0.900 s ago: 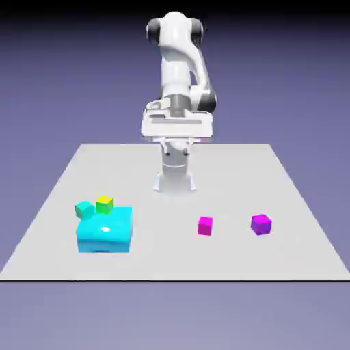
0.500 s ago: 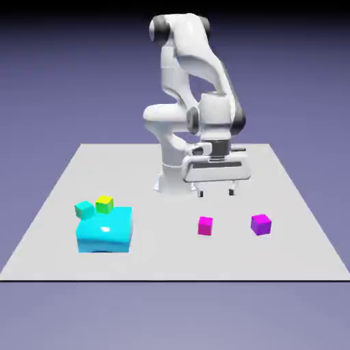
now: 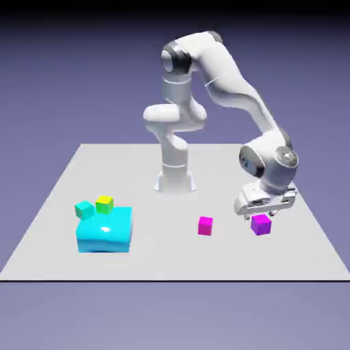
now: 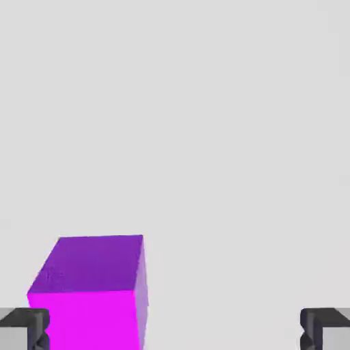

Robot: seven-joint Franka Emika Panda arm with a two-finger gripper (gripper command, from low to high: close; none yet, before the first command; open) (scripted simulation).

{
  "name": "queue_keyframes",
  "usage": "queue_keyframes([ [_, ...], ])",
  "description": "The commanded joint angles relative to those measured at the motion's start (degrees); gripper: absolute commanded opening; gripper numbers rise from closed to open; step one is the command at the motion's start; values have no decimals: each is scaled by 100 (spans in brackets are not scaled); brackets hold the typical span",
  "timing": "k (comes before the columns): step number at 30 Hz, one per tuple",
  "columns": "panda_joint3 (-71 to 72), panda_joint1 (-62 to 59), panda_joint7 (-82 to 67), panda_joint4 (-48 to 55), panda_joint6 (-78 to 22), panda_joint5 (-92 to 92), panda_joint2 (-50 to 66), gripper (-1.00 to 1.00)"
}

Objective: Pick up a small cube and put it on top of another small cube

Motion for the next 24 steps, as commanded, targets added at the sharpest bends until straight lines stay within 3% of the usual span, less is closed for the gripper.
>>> queue_keyframes([
  [1, 101, 14, 87, 103, -155, -10, 173, 0],
  [6, -224, 300, 280, -220, 767, -354, 808, 0],
  [7, -224, 300, 280, -220, 767, -354, 809, -100],
  [12, 48, 10, 30, 55, -162, 7, 112, -100],
  [24, -2064, -132, -2210, -1834, -427, 667, -2273, -100],
])
